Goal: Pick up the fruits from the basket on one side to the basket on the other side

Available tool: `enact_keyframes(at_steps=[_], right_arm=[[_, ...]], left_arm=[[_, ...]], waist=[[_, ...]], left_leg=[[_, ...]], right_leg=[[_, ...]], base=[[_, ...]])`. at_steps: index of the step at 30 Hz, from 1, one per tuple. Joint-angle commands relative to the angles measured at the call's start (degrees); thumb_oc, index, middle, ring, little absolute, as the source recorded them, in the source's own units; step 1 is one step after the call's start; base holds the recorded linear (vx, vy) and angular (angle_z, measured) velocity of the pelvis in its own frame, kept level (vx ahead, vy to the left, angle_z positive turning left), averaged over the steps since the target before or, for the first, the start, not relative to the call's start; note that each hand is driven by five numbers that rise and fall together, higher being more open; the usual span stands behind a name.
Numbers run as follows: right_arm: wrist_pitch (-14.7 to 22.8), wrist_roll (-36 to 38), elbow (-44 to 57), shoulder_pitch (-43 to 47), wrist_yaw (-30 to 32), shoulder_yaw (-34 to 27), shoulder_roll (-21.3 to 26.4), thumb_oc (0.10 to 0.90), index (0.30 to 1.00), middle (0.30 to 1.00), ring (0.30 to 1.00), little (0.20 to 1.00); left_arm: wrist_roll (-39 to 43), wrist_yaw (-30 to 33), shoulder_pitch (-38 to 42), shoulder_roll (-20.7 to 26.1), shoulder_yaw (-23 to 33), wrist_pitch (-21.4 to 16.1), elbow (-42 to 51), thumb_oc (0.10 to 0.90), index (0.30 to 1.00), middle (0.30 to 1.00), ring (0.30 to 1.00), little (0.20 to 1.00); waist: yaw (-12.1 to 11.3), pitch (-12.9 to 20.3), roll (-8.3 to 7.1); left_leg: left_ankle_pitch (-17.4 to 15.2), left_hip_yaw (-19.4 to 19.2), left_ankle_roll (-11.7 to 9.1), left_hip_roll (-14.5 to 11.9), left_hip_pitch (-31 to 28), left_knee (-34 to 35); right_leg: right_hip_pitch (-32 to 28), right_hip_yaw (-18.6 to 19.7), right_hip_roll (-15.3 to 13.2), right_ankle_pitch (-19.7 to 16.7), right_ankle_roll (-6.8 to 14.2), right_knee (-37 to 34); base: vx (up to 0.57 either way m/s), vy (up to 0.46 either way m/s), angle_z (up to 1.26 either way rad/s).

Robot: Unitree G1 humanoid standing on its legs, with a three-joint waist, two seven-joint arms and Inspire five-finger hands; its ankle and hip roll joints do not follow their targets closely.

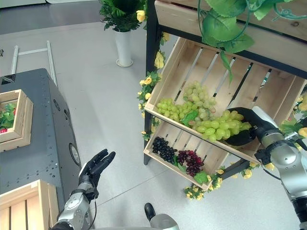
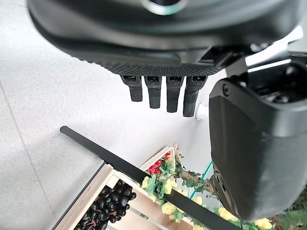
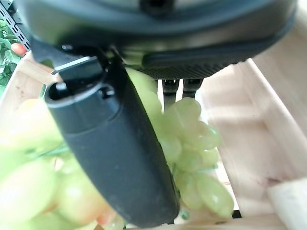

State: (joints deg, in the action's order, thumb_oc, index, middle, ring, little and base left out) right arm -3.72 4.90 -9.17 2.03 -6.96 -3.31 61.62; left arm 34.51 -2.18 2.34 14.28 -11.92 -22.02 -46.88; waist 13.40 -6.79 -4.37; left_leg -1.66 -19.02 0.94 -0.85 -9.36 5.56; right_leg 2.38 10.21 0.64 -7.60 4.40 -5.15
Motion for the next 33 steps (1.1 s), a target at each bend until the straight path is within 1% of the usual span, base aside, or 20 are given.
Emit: enact_keyframes(at_steps=[1,5,7,8,11,13,15,17,21,24,25,27,29,30,33], right_arm=[[2.9,-0.6,-1.9,10.0,7.1,-4.5,-0.5,0.800,0.900,0.900,0.900,0.900],[2.8,-0.6,-0.4,9.7,7.9,-5.0,-1.2,0.800,0.900,0.900,0.900,0.900],[4.4,-0.8,0.1,9.4,10.0,-5.5,-1.3,0.800,0.900,0.900,0.900,0.900],[5.8,-2.3,0.7,9.9,13.0,-6.0,-1.5,0.800,0.900,0.900,0.900,0.900],[7.8,-5.1,1.4,10.4,16.8,-6.7,-2.2,0.800,0.900,0.900,0.900,0.900],[7.7,-6.1,2.8,10.7,18.5,-7.2,-2.5,0.800,0.900,0.900,0.900,0.900],[8.6,-7.6,4.0,10.7,20.5,-7.9,-2.6,0.800,0.900,0.900,0.900,0.900],[9.3,-7.8,5.0,10.6,20.9,-8.4,-2.6,0.800,0.900,0.900,0.900,0.900],[9.3,-7.4,7.0,10.0,20.0,-9.1,-2.4,0.800,0.900,0.900,0.900,0.900],[6.9,-5.6,8.8,9.0,14.8,-9.6,-1.9,0.800,0.900,0.900,0.900,0.900],[5.5,-4.0,9.5,8.4,11.2,-9.6,-1.1,0.800,0.900,0.900,0.900,0.900],[3.8,-2.3,10.7,7.1,8.1,-10.0,1.0,0.800,0.900,0.900,0.900,0.900],[4.2,-1.6,10.7,6.4,7.8,-10.4,2.4,0.800,0.900,0.900,0.900,0.900],[5.1,-1.0,10.3,5.9,8.0,-11.2,3.8,0.800,0.900,0.900,0.900,0.900],[6.6,-1.1,10.1,4.4,8.3,-13.1,4.8,0.800,0.900,0.900,0.900,0.900]], left_arm=[[-1.3,-2.2,5.2,2.6,-0.7,-3.7,2.1,0.800,0.900,0.900,0.900,0.900],[-2.4,-1.8,5.5,2.4,-1.2,-4.2,2.0,0.800,0.900,0.900,0.900,0.900],[-2.9,-1.9,5.5,2.4,-1.5,-4.4,2.0,0.800,0.900,0.900,0.900,0.900],[-3.0,-1.8,5.6,2.3,-1.8,-4.6,1.8,0.800,0.900,0.900,0.900,0.900],[-2.8,-1.7,5.5,2.1,-2.2,-4.8,1.7,0.800,0.900,0.900,0.900,0.900],[-2.8,-1.6,5.3,1.8,-2.2,-5.1,1.7,0.800,0.900,0.900,0.900,0.900],[-3.2,-1.8,5.1,1.5,-2.3,-5.2,1.8,0.800,0.900,0.900,0.900,0.900],[-3.3,-1.9,4.9,1.4,-2.4,-5.2,1.8,0.800,0.900,0.900,0.900,0.900],[-3.4,-2.3,4.6,1.3,-2.4,-5.5,1.4,0.800,0.900,0.900,0.900,0.900],[-3.3,-2.5,4.6,1.3,-2.2,-5.4,1.3,0.800,0.900,0.900,0.900,0.900],[-3.1,-2.4,4.8,1.3,-2.1,-5.3,1.2,0.800,0.900,0.900,0.900,0.900],[-2.9,-2.6,4.9,1.7,-1.8,-5.5,0.9,0.800,0.900,0.900,0.900,0.900],[-2.8,-2.4,4.9,1.8,-1.7,-5.6,0.8,0.800,0.900,0.900,0.900,0.900],[-2.7,-2.2,5.0,2.0,-1.7,-5.5,0.7,0.800,0.900,0.900,0.900,0.900],[-2.7,-2.1,5.0,2.1,-1.6,-5.7,0.5,0.800,0.900,0.900,0.900,0.900]], waist=[[-1.6,1.7,-1.94],[-1.2,1.7,-1.75],[-1.2,1.8,-1.68],[-1.1,1.8,-1.53],[-1.2,1.8,-1.22],[-1.1,1.8,-1.02],[-1.2,1.9,-0.80],[-1.3,2.0,-0.62],[-1.2,2.1,-0.50],[-1.0,2.2,-0.59],[-0.8,2.2,-0.71],[-0.5,2.3,-1.03],[-0.2,2.4,-1.29],[0.0,2.6,-1.53],[0.3,2.8,-1.76]], left_leg=[[-4.3,3.4,2.2,1.7,1.0,-0.6],[-4.3,3.2,2.2,1.6,0.9,-0.6],[-4.3,3.1,2.2,1.6,0.9,-0.6],[-4.4,3.1,2.2,1.6,0.7,-0.6],[-4.6,3.2,2.3,1.7,0.7,-0.6],[-4.6,3.3,2.4,1.8,0.7,-0.6],[-4.7,3.5,2.4,1.9,0.7,-0.6],[-4.8,3.6,2.4,1.9,0.6,-0.6],[-4.8,3.7,2.4,2.0,0.7,-0.6],[-4.8,3.5,2.3,2.0,0.8,-0.6],[-4.8,3.4,2.3,1.9,0.8,-0.6],[-4.7,3.2,2.2,1.8,0.8,-0.6],[-4.6,3.0,2.2,1.7,0.8,-0.6],[-4.6,2.8,2.1,1.6,0.9,-0.6],[-4.6,2.6,2.0,1.5,0.9,-0.6]], right_leg=[[-3.2,-2.2,3.2,3.0,0.1,0.1],[-3.2,-1.9,3.2,3.1,0.1,0.1],[-3.3,-1.9,3.2,3.1,0.1,0.1],[-3.3,-1.8,3.2,3.2,0.1,0.1],[-3.4,-1.7,3.2,3.3,0.2,0.1],[-3.4,-1.6,3.2,3.4,0.1,0.1],[-3.5,-1.6,3.2,3.5,0.2,0.1],[-3.5,-1.6,3.2,3.6,0.1,0.1],[-3.4,-1.6,3.1,3.7,0.1,0.1],[-3.3,-1.5,3.1,3.6,0.1,0.1],[-3.2,-1.5,3.1,3.6,0.1,0.1],[-3.2,-1.4,3.2,3.5,0.0,0.1],[-3.1,-1.3,3.3,3.4,0.0,0.1],[-3.0,-1.3,3.4,3.4,0.1,0.1],[-2.9,-1.2,3.5,3.3,0.2,0.1]], base=[[0.00,0.000,0.00],[0.00,0.000,0.00],[0.00,0.000,0.00],[0.00,0.000,0.00],[0.00,0.000,0.00],[0.00,0.000,0.00],[0.00,0.000,0.00],[0.00,0.000,0.00],[0.00,0.000,0.00],[0.00,0.000,0.00],[0.00,0.000,0.00],[0.00,0.000,0.00],[0.00,0.000,0.00],[0.00,0.000,0.00],[0.00,0.000,0.00]])
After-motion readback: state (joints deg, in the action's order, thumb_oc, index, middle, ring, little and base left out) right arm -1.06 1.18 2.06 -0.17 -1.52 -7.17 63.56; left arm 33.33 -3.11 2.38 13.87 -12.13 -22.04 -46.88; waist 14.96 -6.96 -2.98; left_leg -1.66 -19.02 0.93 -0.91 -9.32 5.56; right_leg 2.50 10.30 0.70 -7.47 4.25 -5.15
